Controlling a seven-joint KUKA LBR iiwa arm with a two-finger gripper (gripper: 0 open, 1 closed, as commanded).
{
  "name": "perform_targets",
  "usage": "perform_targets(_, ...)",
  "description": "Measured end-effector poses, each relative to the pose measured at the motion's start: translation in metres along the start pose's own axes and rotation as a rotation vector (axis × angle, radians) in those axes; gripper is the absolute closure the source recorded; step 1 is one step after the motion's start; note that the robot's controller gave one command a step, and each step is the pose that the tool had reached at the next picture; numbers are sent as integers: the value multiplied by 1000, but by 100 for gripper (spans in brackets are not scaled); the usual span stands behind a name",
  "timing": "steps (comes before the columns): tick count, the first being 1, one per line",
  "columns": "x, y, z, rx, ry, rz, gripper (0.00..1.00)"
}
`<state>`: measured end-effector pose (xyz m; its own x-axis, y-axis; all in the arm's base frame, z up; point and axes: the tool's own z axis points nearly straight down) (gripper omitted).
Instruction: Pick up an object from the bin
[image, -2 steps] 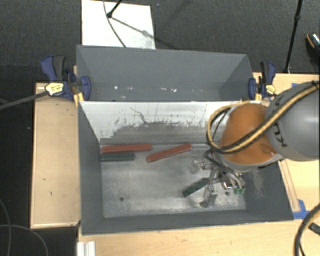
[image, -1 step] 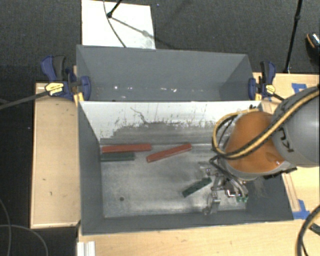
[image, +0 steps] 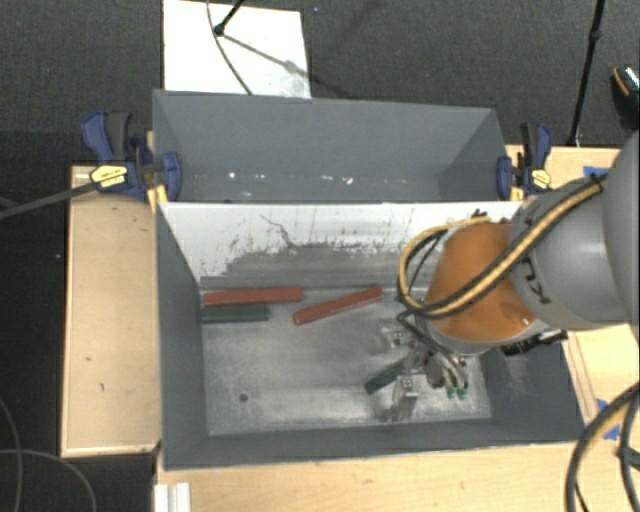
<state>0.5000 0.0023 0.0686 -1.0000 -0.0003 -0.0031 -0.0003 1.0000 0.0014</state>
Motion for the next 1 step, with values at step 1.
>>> perform_targets(1, -1, 0, 0, 1, -1, -6, 0)
